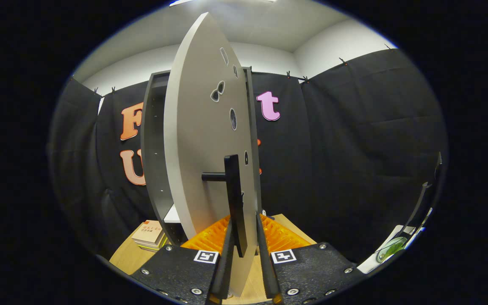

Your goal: Open the shoe cabinet door, grab the shoes and put them into the shoe cabinet, then close the shoe cabinet door.

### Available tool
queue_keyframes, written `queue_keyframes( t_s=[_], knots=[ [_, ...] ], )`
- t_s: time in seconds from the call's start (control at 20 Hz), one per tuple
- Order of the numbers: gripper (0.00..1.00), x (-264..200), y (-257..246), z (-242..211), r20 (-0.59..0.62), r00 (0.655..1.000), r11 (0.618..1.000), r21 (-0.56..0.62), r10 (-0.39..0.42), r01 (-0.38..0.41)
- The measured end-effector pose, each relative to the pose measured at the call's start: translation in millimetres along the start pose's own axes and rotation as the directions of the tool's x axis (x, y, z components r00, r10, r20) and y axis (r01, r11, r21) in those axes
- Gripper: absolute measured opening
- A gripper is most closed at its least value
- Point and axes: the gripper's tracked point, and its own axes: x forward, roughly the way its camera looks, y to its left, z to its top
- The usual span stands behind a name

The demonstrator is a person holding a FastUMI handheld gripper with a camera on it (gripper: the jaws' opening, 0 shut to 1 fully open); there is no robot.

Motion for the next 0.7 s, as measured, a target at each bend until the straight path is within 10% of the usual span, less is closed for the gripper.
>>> queue_keyframes(
  t_s=[0.7],
  knots=[
    [0.35,-7.4,-50.0,-0.2,0.007,0.999,0.998,-0.035,-0.044,0.044]
  ],
)
